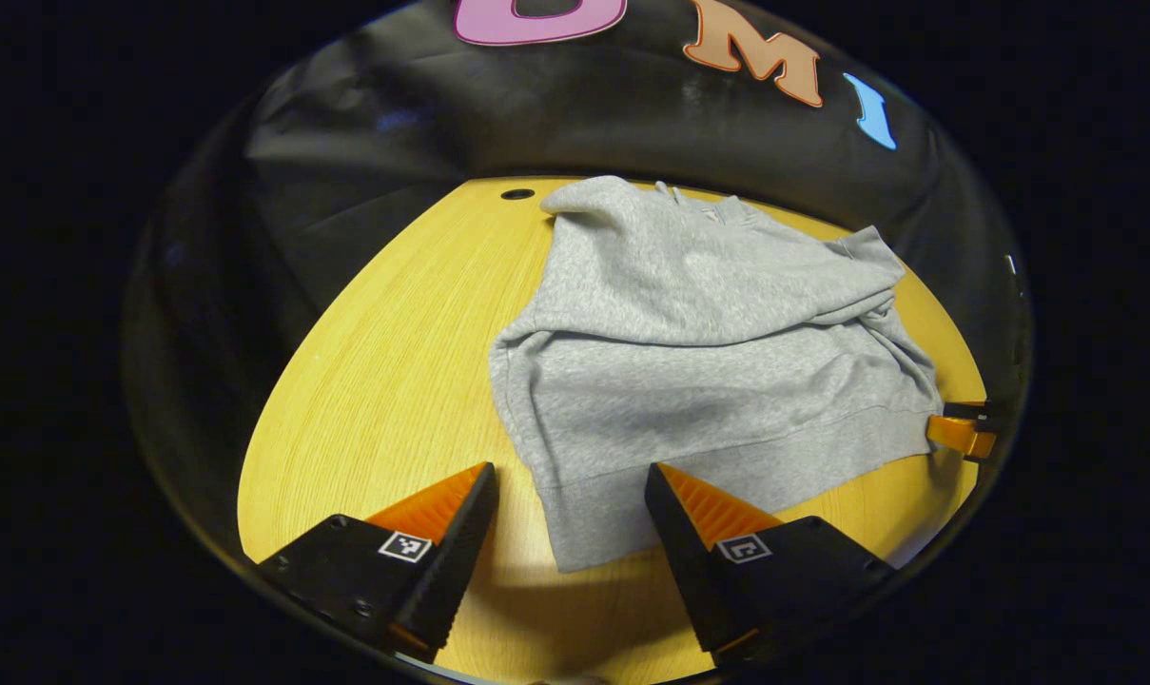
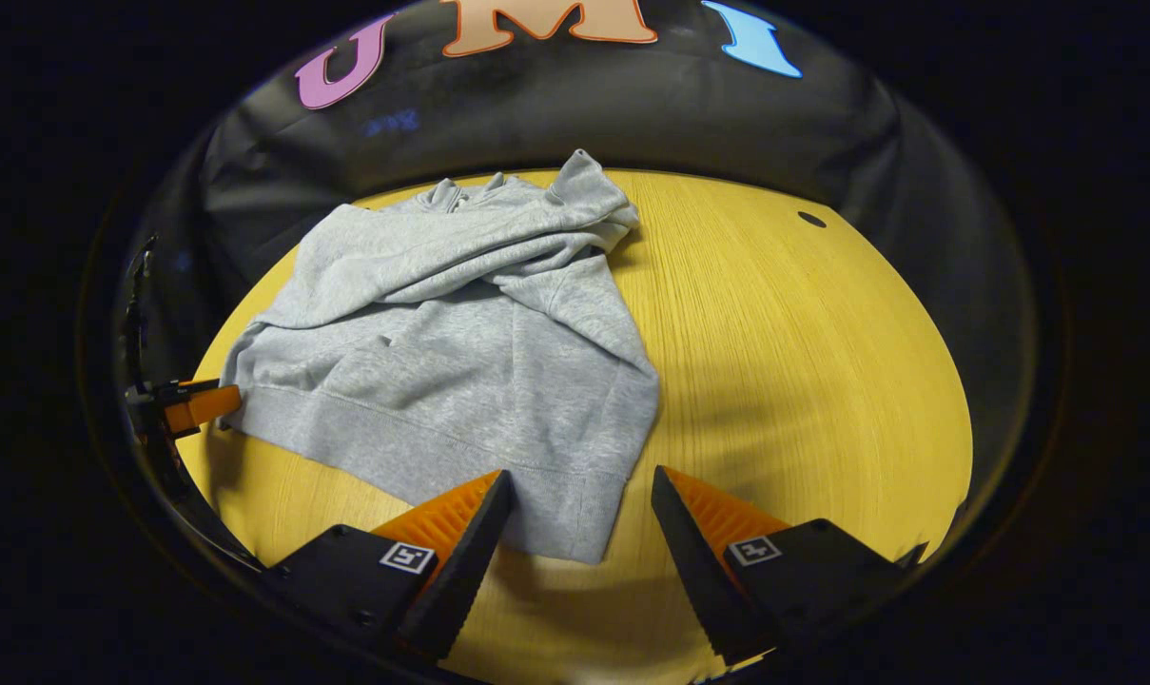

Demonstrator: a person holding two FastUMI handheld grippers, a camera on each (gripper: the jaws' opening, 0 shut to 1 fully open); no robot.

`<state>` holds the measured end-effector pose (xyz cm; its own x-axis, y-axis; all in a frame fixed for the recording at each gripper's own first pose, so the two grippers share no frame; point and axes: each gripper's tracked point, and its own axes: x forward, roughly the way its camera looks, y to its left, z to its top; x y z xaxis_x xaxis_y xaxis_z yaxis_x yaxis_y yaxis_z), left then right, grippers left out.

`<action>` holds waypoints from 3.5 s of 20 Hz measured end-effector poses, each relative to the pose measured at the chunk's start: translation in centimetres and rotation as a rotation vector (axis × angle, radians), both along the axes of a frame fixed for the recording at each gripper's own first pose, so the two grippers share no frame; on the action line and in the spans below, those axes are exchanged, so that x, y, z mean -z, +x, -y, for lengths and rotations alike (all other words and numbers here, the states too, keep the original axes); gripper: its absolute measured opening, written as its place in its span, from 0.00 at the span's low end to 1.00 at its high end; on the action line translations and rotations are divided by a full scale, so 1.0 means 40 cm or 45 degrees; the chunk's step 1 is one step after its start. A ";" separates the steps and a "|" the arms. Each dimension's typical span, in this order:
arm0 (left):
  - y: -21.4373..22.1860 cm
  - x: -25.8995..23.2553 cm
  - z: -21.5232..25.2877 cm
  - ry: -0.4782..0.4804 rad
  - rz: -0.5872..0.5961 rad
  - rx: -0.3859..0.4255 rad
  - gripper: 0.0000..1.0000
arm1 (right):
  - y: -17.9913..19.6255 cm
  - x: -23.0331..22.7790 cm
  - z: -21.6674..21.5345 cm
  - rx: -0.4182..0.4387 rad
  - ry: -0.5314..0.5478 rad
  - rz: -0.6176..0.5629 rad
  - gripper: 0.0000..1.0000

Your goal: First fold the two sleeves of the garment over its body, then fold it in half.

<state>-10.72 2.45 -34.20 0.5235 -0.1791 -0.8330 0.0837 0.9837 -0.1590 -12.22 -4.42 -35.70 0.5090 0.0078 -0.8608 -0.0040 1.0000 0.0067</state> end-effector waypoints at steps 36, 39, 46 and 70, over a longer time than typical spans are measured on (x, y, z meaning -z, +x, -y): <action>0.076 -0.123 0.052 -0.207 -0.135 0.008 0.00 | 0.097 -0.167 -0.085 0.129 0.496 -0.053 0.03; 0.113 -0.151 0.053 -0.239 -0.105 -0.006 0.00 | 0.136 -0.200 -0.084 0.179 0.569 -0.030 0.03; 0.204 -0.202 0.064 -0.293 -0.057 -0.014 0.00 | 0.242 -0.264 -0.089 0.238 0.699 0.034 0.03; 0.457 -0.021 0.086 -0.425 -0.314 -0.183 0.01 | 0.510 -0.102 -0.058 0.570 0.716 -0.041 0.02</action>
